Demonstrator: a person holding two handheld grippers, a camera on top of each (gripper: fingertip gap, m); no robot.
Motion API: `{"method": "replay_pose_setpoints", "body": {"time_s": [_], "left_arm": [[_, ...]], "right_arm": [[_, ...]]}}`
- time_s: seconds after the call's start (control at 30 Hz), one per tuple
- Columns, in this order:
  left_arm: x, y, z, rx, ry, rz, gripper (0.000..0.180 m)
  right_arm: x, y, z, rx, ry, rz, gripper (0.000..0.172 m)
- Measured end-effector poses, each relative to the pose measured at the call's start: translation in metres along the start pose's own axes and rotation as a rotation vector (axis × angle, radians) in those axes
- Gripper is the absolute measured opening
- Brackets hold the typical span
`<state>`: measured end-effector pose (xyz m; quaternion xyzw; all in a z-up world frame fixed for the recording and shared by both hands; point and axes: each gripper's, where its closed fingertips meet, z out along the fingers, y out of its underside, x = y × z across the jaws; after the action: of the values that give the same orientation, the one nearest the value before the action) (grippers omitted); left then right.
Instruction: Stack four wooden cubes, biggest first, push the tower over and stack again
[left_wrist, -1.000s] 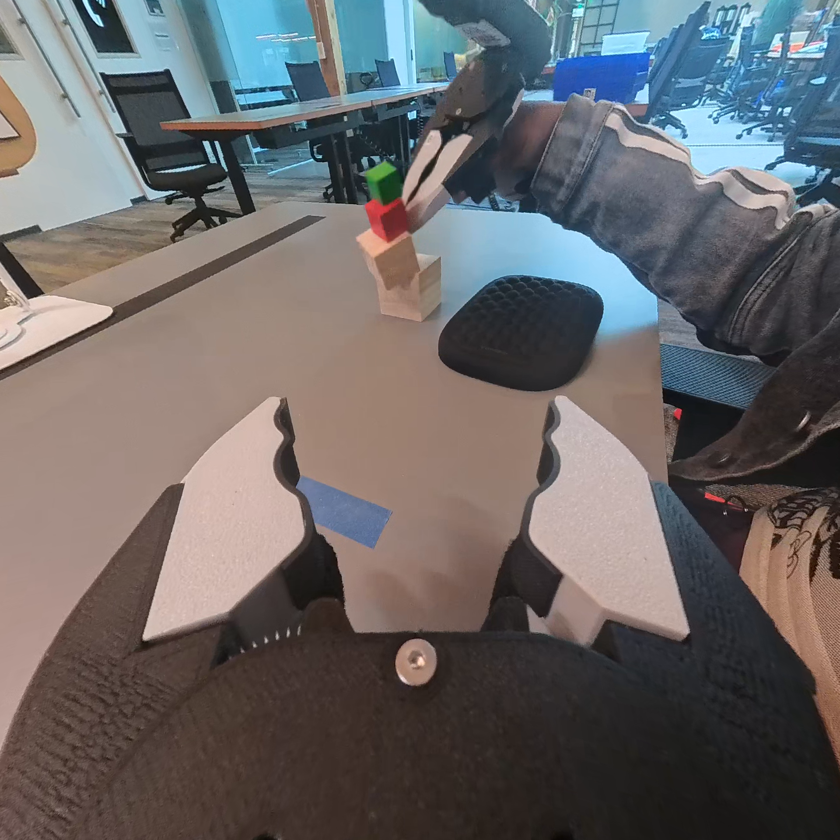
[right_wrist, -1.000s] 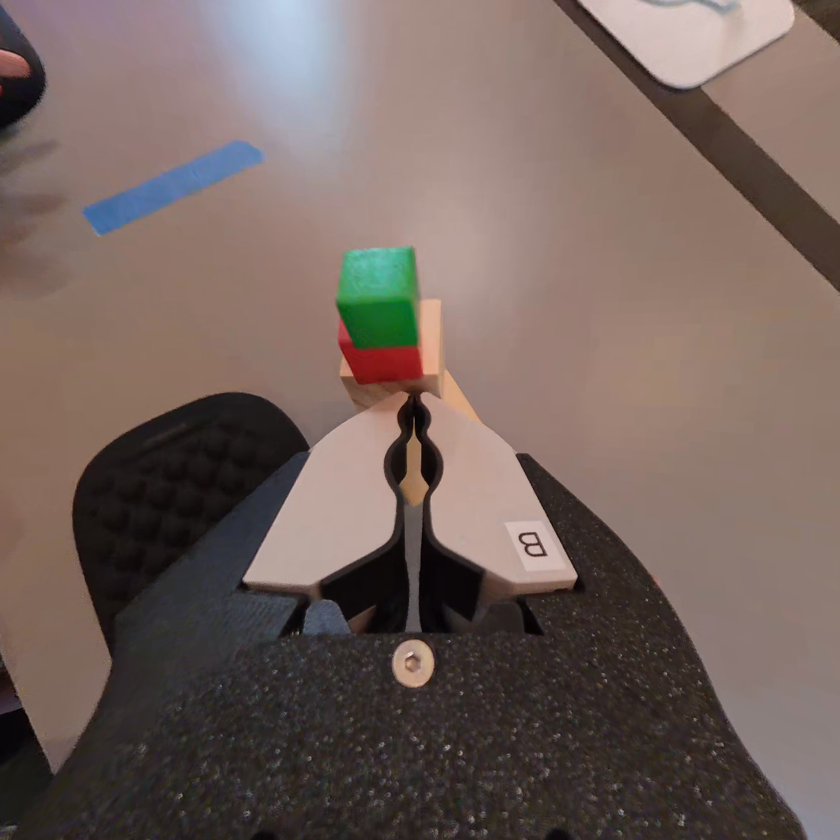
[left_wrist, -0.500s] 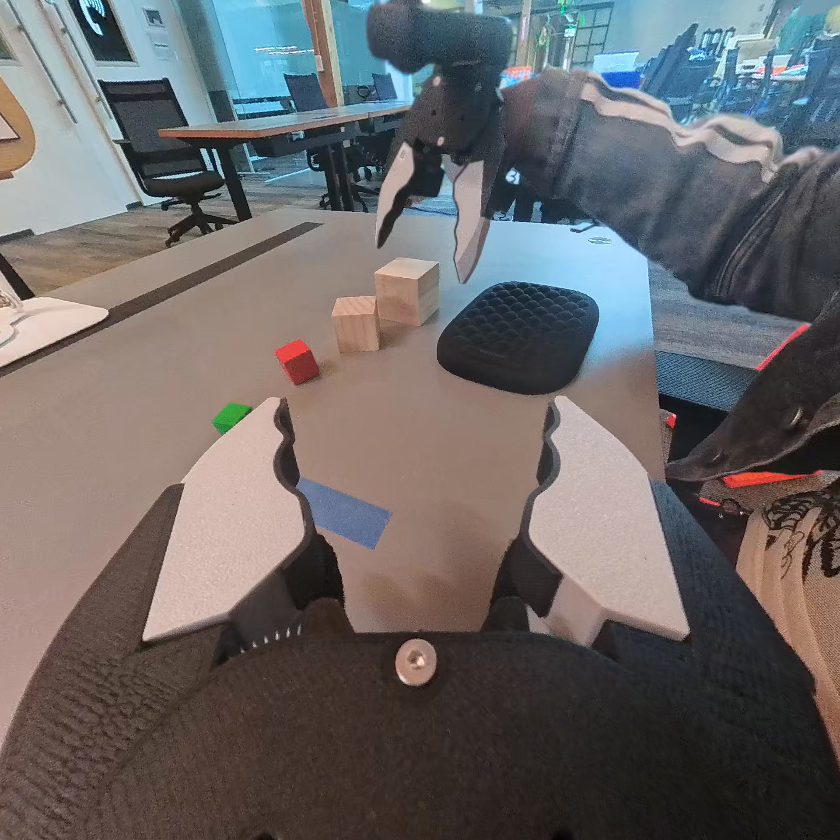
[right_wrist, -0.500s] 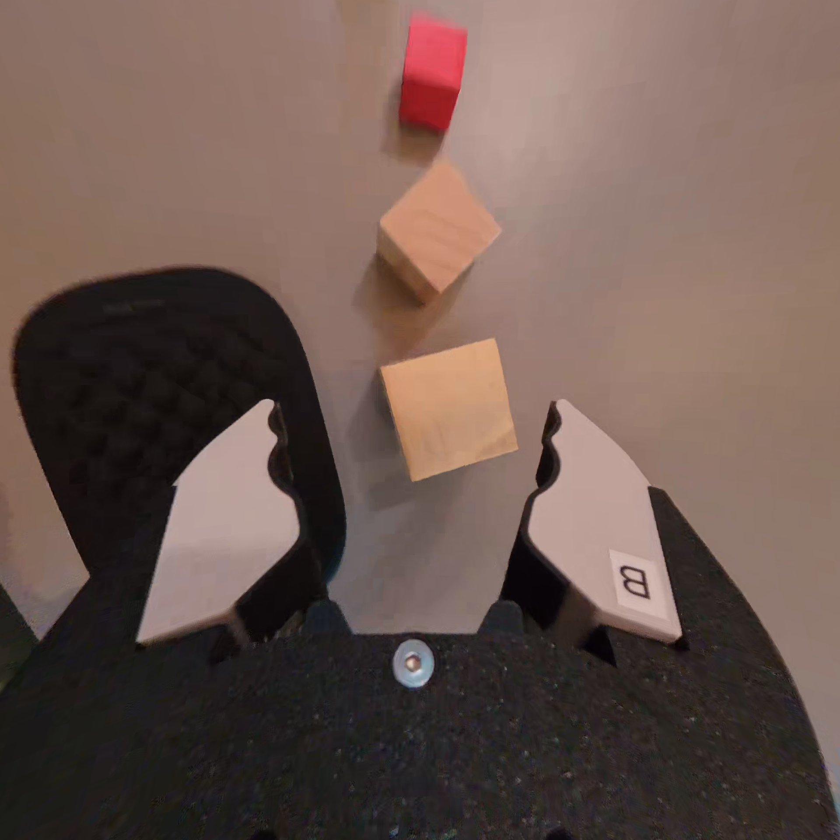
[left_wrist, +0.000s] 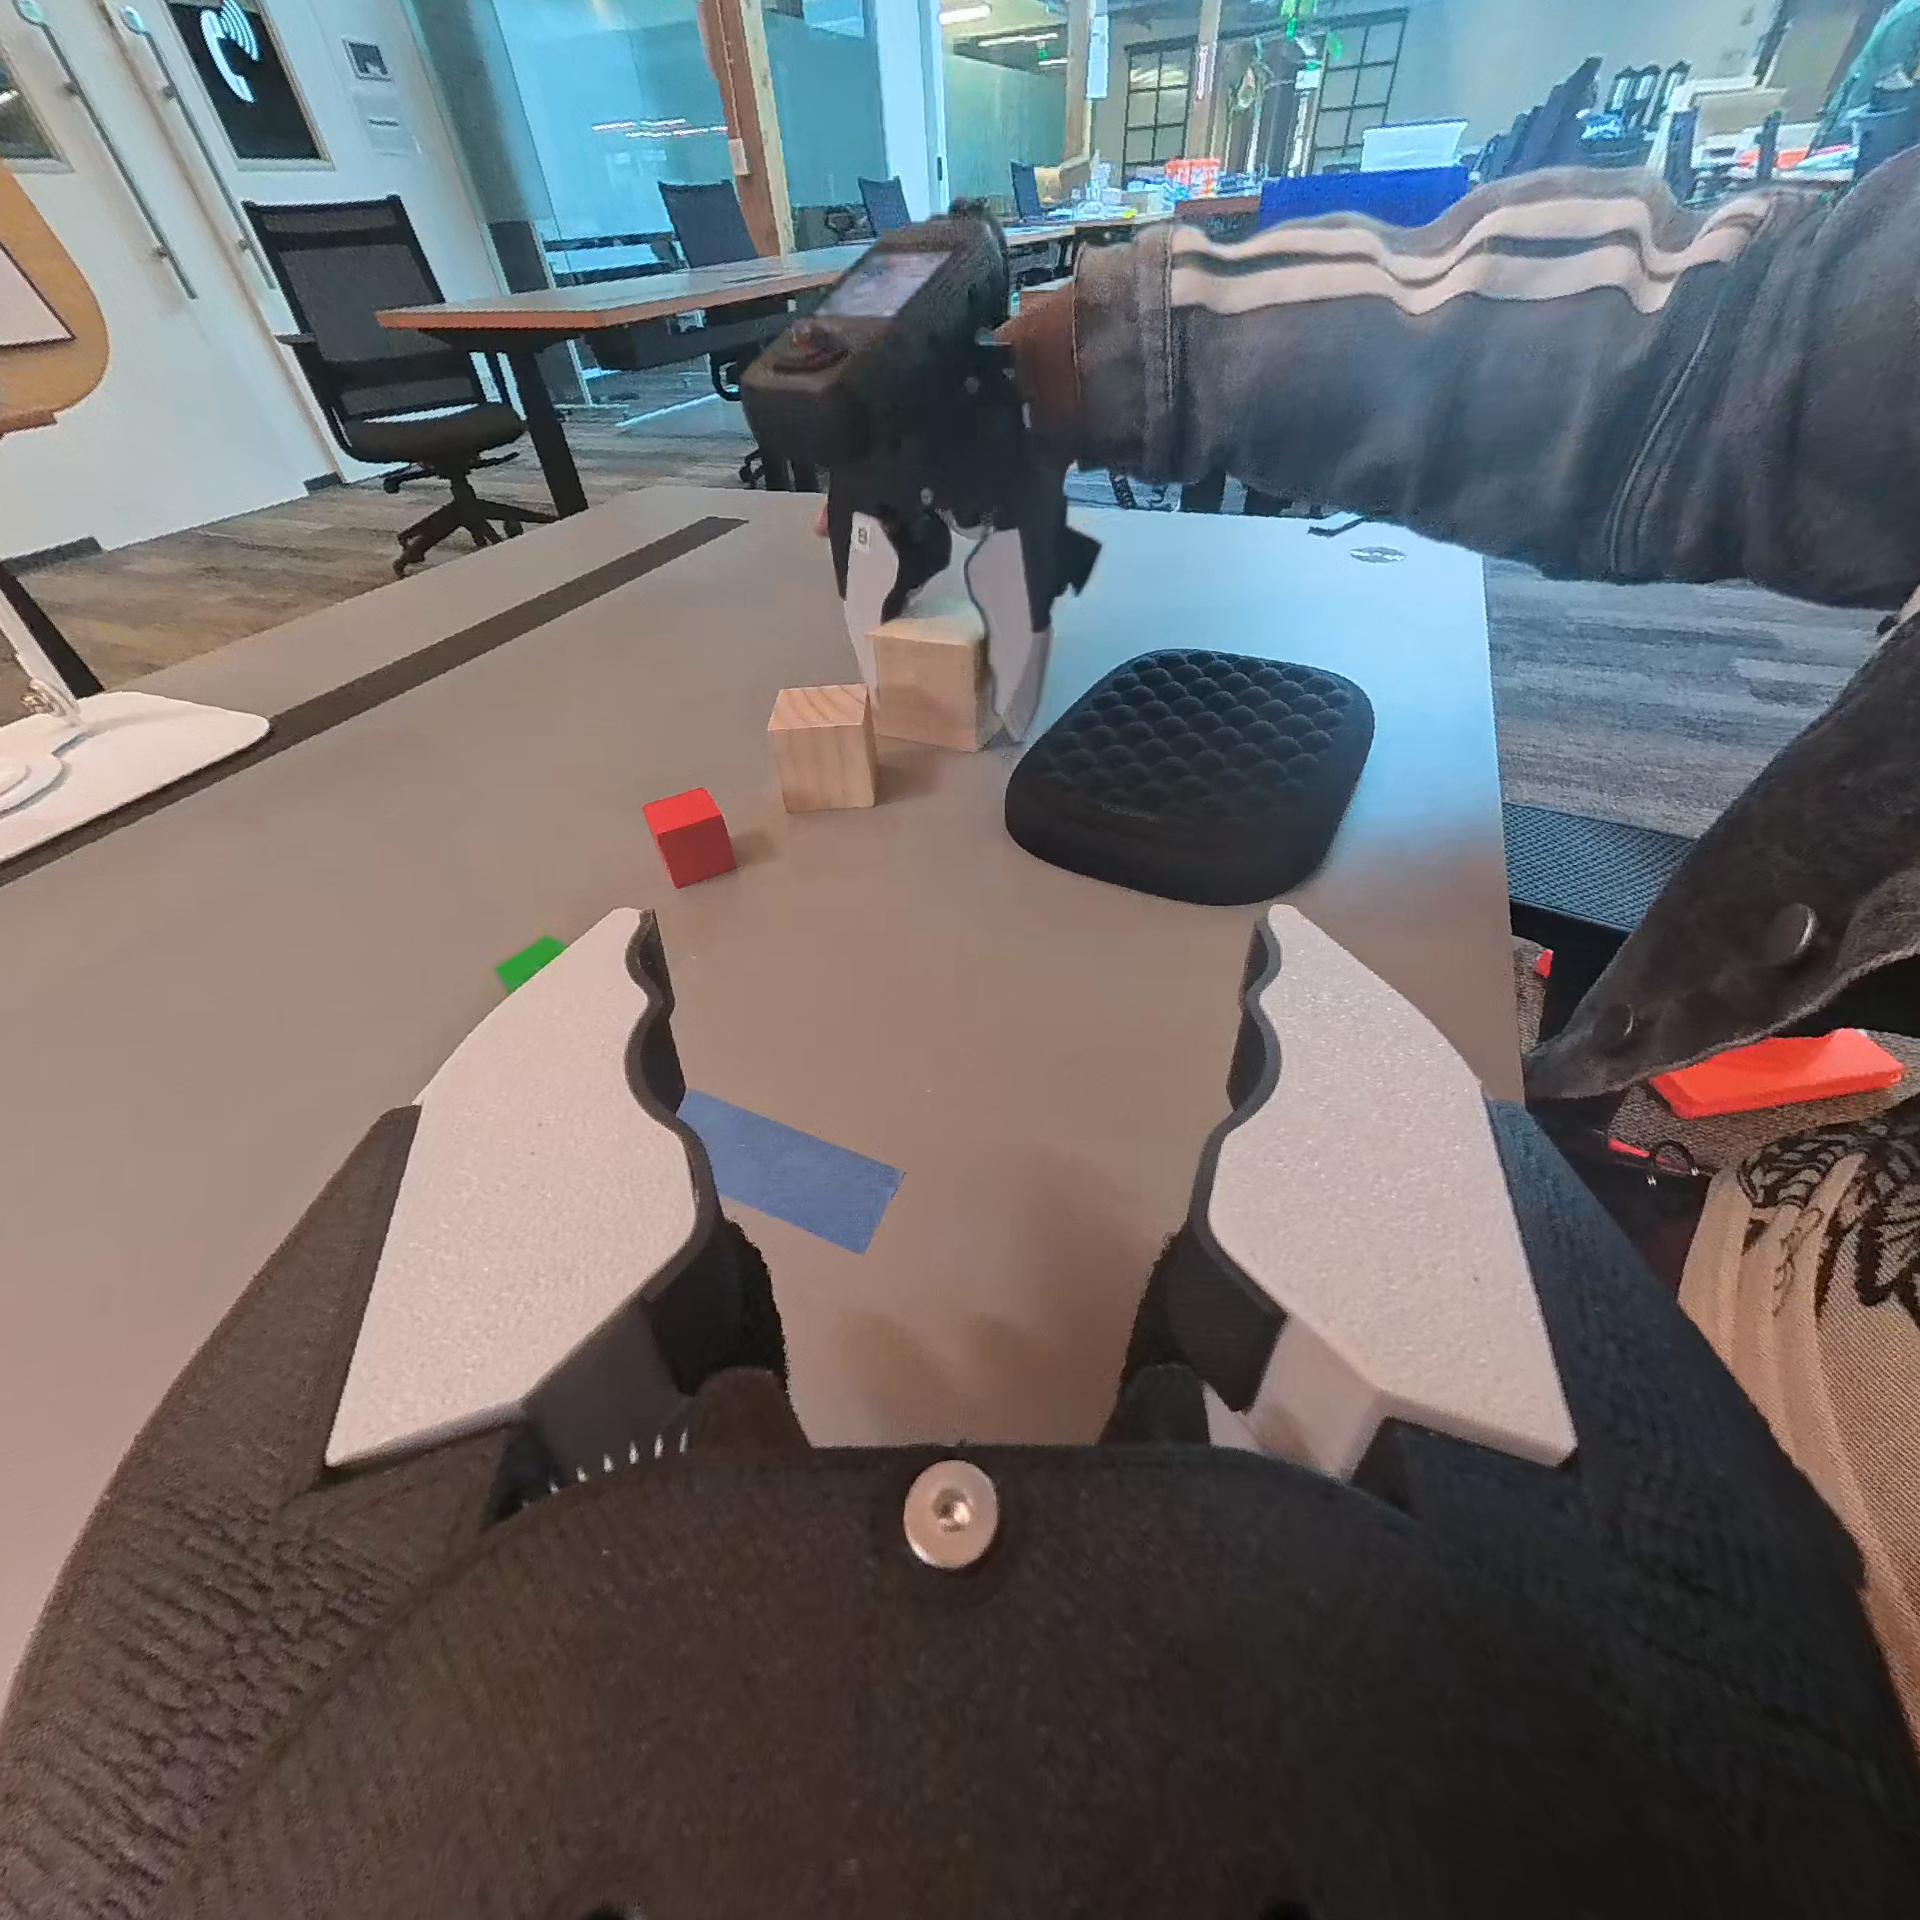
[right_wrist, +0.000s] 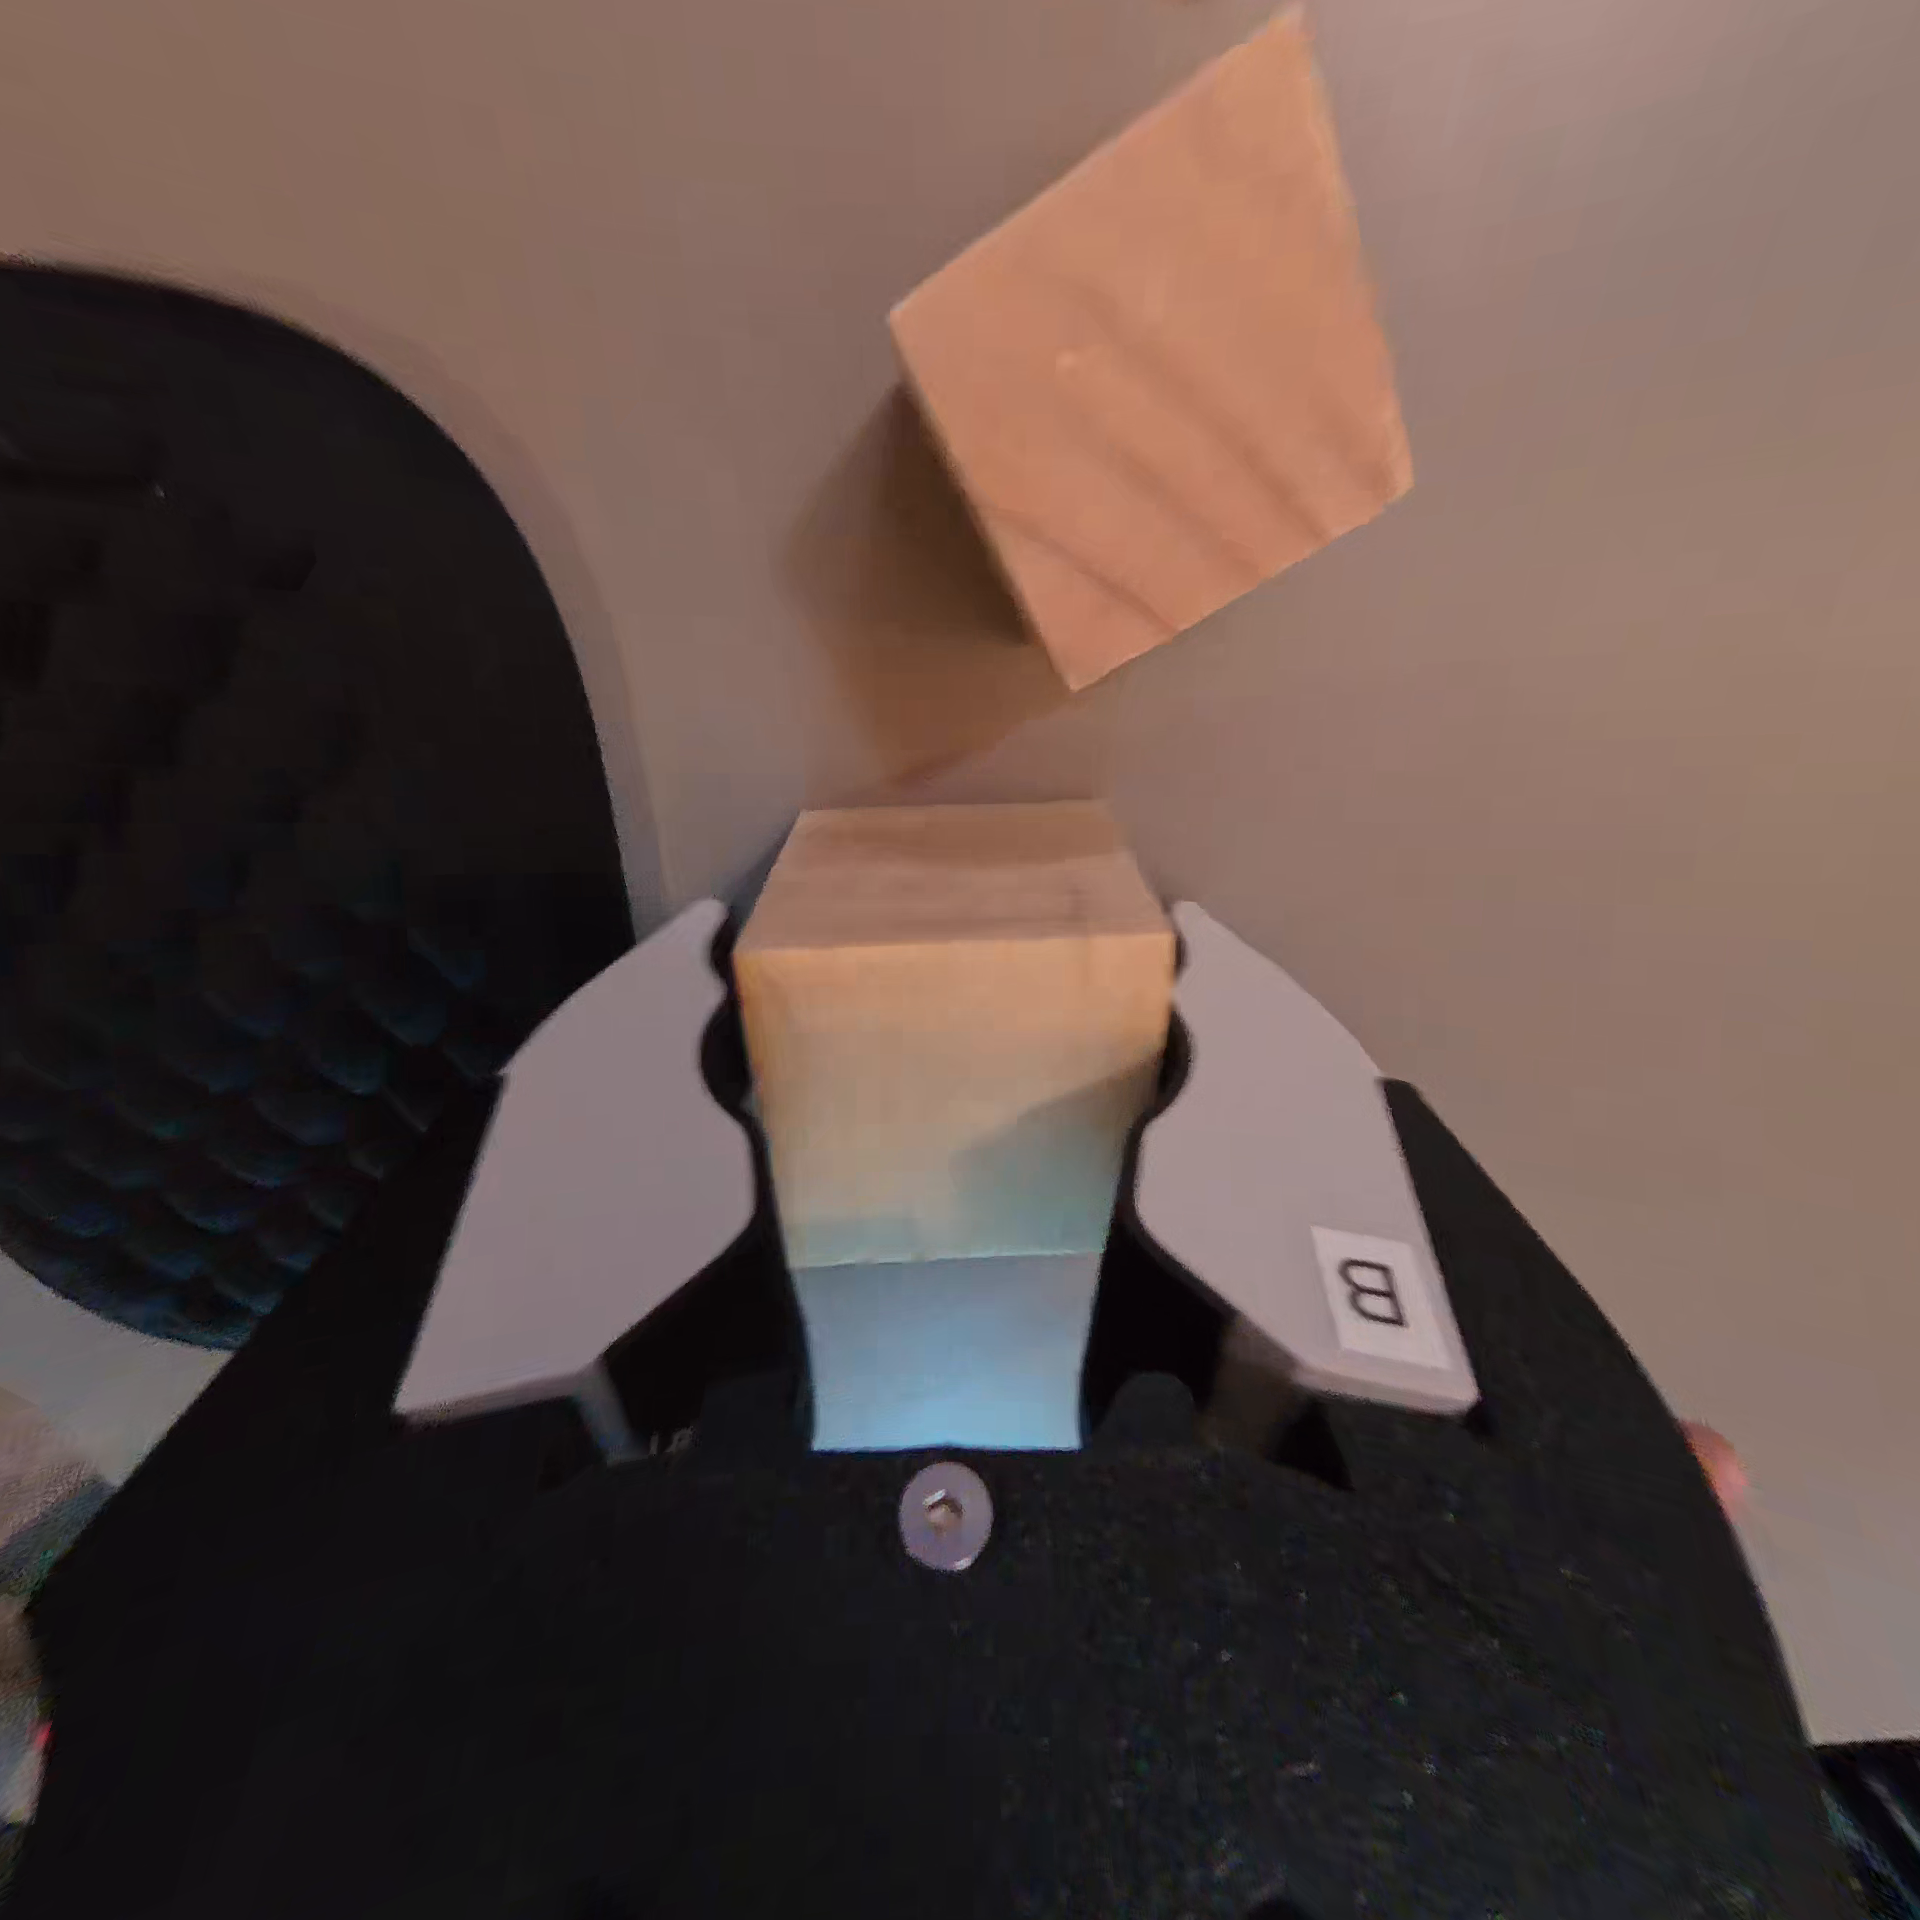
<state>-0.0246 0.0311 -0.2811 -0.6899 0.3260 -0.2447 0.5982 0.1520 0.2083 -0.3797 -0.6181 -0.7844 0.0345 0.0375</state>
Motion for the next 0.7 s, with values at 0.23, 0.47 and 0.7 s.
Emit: {"method": "replay_pose_setpoints", "body": {"time_s": [0.23,0.47,0.7], "left_arm": [[0.0,-0.002,-0.001,0.016,-0.004,0.002,0.104],[-0.002,-0.01,-0.001,0.063,-0.027,-0.002,0.104],[-0.011,-0.032,0.008,0.18,-0.106,0.037,0.104]], "right_arm": [[0.002,-0.005,-0.005,0.136,0.013,0.108,0.07],[0.004,-0.047,-0.068,0.72,0.034,0.321,0.07],[-0.039,-0.12,-0.157,1.474,-0.345,0.512,0.07]]}}
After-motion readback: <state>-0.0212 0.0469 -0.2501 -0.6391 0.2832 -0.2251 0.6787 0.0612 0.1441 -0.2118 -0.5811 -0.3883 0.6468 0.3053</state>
